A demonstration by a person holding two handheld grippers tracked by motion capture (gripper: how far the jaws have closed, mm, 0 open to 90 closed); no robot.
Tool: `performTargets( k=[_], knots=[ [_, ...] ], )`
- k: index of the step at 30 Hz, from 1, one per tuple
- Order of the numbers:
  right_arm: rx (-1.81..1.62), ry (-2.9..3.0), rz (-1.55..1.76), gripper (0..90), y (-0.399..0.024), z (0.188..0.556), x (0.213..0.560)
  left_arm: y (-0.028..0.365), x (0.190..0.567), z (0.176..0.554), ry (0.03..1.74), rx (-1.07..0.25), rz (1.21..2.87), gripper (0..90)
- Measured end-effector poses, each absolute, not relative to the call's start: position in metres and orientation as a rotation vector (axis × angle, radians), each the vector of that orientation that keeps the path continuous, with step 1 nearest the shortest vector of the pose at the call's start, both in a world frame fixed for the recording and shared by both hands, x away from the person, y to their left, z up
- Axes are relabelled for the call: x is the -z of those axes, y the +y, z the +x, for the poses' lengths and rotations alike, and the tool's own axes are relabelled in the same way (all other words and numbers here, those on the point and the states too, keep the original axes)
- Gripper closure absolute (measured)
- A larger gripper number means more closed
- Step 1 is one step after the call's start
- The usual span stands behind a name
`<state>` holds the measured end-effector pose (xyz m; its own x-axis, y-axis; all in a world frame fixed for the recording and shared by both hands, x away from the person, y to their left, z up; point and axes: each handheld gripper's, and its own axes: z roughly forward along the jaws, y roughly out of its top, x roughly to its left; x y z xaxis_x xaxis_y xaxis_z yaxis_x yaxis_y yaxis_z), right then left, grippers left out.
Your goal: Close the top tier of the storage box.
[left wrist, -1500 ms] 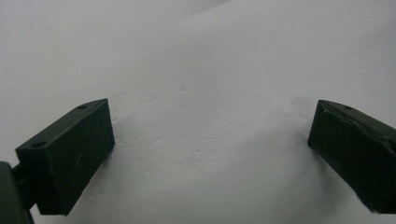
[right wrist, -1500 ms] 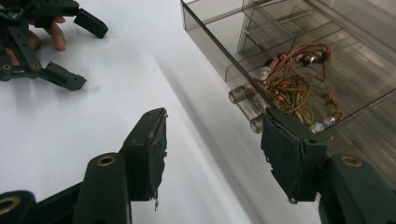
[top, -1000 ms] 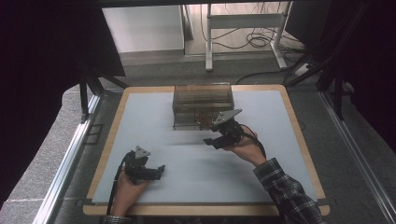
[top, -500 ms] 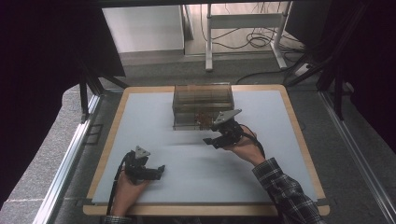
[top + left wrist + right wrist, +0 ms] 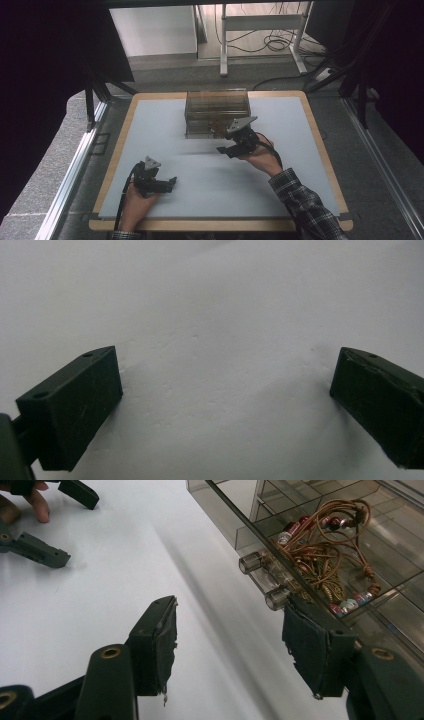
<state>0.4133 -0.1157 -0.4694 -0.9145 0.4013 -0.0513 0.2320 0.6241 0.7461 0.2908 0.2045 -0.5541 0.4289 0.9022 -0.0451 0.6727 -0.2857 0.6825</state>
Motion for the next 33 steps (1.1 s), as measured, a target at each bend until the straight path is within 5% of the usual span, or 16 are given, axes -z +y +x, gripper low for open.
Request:
performTargets(
  k=[33],
  knots=[
    [-1.123, 2.615, 0.573, 38.1, -0.113, 0.433, 0.471, 0.205, 0.554, 0.291, 1.323, -0.469, 2.053, 0.4]
  ],
)
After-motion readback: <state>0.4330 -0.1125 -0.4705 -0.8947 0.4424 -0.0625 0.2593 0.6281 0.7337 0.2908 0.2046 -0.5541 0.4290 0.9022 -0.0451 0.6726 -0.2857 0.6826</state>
